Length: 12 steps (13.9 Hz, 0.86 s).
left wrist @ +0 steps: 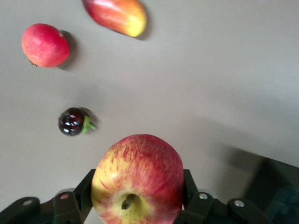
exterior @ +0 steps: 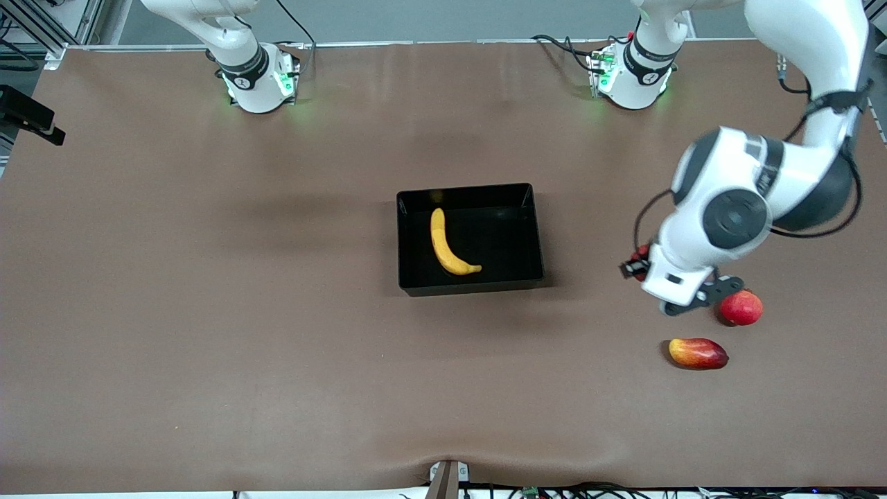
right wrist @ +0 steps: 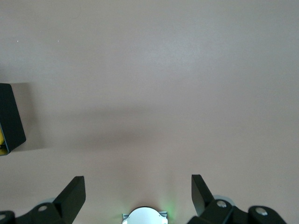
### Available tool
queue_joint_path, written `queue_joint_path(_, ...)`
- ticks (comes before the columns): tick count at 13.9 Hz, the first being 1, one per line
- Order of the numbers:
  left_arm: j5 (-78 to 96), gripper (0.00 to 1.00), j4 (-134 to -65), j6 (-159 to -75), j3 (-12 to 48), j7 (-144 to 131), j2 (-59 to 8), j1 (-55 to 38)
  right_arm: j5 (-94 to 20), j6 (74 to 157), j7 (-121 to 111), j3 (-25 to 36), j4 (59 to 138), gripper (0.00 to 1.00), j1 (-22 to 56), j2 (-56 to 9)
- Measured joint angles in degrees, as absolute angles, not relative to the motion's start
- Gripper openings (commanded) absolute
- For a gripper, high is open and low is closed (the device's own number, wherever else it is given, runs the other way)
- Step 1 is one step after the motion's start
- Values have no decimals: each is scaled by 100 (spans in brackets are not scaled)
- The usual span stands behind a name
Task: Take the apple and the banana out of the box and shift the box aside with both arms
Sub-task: 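Carry the apple out and set it beside the mango with the left gripper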
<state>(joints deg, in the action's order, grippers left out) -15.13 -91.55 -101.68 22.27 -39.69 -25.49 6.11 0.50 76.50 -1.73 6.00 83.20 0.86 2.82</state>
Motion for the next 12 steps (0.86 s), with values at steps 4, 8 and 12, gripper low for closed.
queue_joint_path(4, -1955, 0, -9703, -11301, 2213, -3805, -3107, 1178, 50, 7650, -173, 600, 8320, 100, 86, 282)
queue_joint_path(8, -2592, 0, -9848, -12197, 2201, -3812, -3659, 1560, 50, 7650, -173, 600, 8320, 100, 86, 282)
queue_joint_path(12, -2661, 72, -9848, -12479, 2204, -3786, -3898, 1802, 50, 7650, -173, 600, 8320, 100, 86, 282)
